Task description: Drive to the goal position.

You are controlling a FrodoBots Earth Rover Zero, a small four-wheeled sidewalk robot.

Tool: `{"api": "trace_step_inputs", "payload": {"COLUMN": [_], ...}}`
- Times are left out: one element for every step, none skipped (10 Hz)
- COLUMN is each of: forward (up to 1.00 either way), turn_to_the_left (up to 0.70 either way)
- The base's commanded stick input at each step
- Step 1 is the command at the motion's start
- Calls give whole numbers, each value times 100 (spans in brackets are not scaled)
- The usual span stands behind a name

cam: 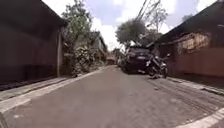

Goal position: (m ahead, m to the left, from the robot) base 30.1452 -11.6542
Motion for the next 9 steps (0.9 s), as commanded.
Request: {"api": "trace_step_inputs", "payload": {"forward": [100, 100, 100, 100, 100, 100, 100, 100, 100], "turn_to_the_left": [0, 0, -8, -20, -3, 0, 0, 0, 0]}}
